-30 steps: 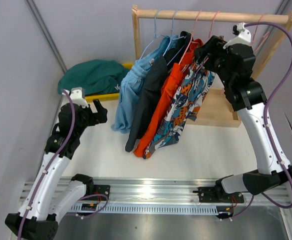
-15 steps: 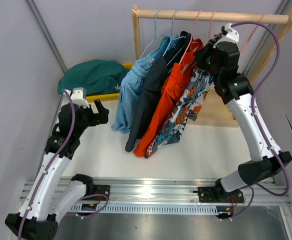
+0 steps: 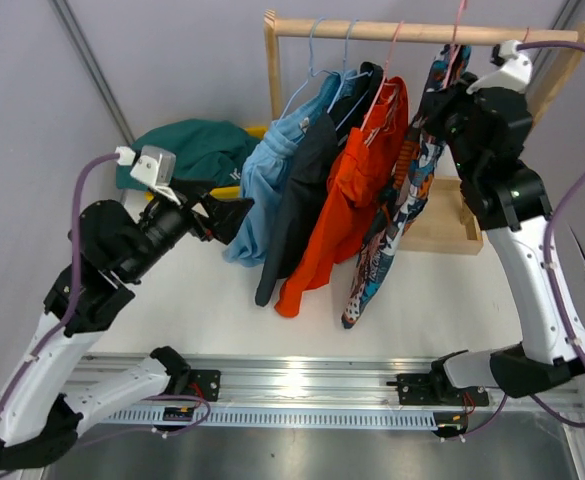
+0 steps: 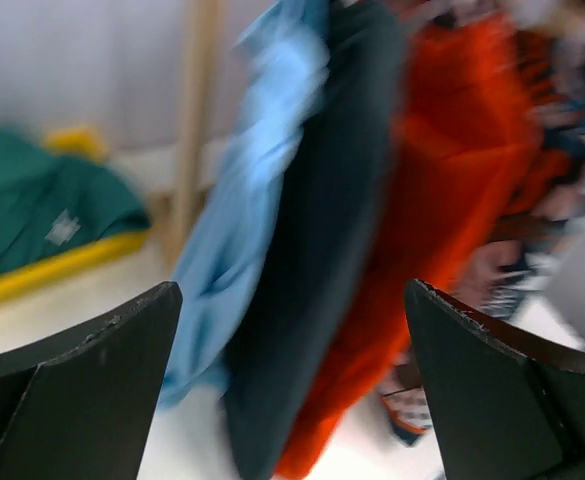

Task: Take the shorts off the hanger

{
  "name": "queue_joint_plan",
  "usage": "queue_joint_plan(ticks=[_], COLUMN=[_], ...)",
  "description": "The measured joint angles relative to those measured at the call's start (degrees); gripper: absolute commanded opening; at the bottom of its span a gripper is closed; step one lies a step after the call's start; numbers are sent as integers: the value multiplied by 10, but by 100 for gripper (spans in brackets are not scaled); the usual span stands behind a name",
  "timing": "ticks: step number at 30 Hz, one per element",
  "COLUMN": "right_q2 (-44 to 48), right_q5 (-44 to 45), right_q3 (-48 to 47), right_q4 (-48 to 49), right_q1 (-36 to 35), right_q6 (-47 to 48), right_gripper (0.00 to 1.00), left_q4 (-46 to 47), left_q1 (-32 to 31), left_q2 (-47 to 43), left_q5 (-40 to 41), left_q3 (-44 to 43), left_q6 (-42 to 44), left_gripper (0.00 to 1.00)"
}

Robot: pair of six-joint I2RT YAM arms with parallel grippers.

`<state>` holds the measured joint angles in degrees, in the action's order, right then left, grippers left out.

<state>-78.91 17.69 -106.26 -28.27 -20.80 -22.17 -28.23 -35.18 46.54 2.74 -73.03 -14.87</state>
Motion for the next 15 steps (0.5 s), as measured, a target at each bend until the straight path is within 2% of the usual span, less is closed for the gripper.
queue_joint_plan(ticks=[6,10,15], right_q2=[49,58,76], right_q5=[14,16,16], right_q3=[-36,-40,-14], right_q4=[-27,-46,-42], right_q1=[-1,-7,-17], right_q6=[-8,-20,-28], right_gripper=[0,0,0], left_q4=[61,118,175], left_q1=[-160,-229,-286], left_q2=[92,183,306], left_q5=[-31,-65,-106], left_q3=[-120,-130,-124], left_q6=[27,34,33], left_gripper=[99,99,99])
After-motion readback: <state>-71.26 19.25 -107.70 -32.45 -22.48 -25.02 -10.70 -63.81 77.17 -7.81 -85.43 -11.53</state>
